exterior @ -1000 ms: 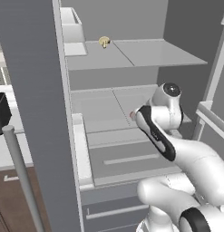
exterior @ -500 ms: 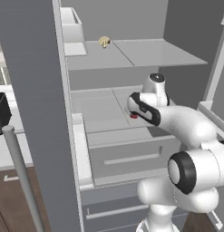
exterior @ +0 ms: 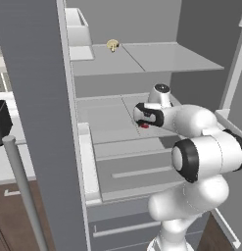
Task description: Take the strawberry from the fridge and place it on top of the pancake, located on the dining counter.
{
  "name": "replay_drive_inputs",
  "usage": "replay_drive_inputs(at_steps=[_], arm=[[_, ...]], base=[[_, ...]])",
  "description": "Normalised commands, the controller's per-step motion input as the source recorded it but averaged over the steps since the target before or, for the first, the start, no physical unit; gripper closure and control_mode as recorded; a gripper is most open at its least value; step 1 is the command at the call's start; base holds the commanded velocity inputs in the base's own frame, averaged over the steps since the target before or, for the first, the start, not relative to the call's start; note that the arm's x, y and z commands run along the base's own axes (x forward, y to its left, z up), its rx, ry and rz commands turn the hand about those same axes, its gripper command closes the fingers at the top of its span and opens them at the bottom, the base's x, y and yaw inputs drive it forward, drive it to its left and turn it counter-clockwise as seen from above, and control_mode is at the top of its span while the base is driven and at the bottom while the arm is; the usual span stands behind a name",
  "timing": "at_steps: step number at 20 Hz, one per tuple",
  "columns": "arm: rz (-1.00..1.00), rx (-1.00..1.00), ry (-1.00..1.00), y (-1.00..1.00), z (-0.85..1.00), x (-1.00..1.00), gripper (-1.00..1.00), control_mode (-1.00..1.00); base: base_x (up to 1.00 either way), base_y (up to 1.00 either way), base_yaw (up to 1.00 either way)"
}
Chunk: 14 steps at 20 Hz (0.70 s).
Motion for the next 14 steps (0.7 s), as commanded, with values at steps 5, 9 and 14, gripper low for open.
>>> replay_drive_inputs(at_steps=[5,9,14], arm=[[0.00,-0.03,0.00,0.00,-0.20,0.50,-1.00,-1.00],[0.00,0.00,0.00,0.00,-0.07,0.37,-1.00,-1.00],[0.00,0.00,0.00,0.00,-0.14,0.07,-1.00,-1.00]], base=[[0.00,0.00,0.00],[0.00,0.00,0.00],[0.00,0.00,0.00]])
